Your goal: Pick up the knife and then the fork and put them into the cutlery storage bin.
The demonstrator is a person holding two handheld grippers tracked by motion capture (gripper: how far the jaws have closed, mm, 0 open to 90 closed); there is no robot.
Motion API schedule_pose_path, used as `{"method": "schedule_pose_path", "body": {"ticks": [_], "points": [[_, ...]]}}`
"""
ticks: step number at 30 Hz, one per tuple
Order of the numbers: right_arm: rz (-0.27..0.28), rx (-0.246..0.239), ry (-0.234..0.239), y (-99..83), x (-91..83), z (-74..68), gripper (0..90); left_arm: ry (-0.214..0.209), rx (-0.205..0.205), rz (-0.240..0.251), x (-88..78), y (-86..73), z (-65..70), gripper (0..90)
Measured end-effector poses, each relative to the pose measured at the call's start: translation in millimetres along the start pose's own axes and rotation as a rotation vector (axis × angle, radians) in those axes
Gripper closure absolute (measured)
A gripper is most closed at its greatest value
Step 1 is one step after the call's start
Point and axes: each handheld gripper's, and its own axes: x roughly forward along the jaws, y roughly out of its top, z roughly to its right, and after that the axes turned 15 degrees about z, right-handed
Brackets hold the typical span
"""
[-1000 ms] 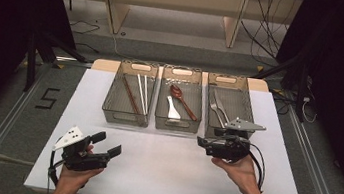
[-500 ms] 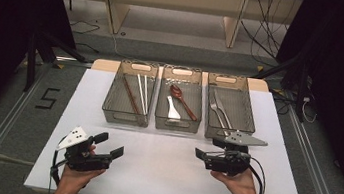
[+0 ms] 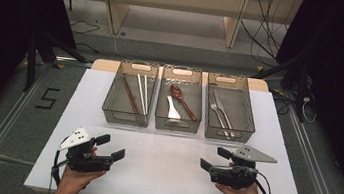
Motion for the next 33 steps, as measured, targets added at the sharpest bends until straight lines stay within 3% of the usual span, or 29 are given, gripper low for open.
{"method": "schedule_pose_path", "body": {"ticks": [11, 33], "points": [[0.029, -0.009, -0.003, -9.5, -7.7, -2.9, 19.9, -0.007, -0.002, -0.006, -1.2, -0.8, 0.3, 15.6], [0.022, -0.010, -0.026, -15.3, -12.4, -2.6, 18.3, -0.013, -0.001, -0.005, -0.3, -0.6, 1.5, 15.6]]}}
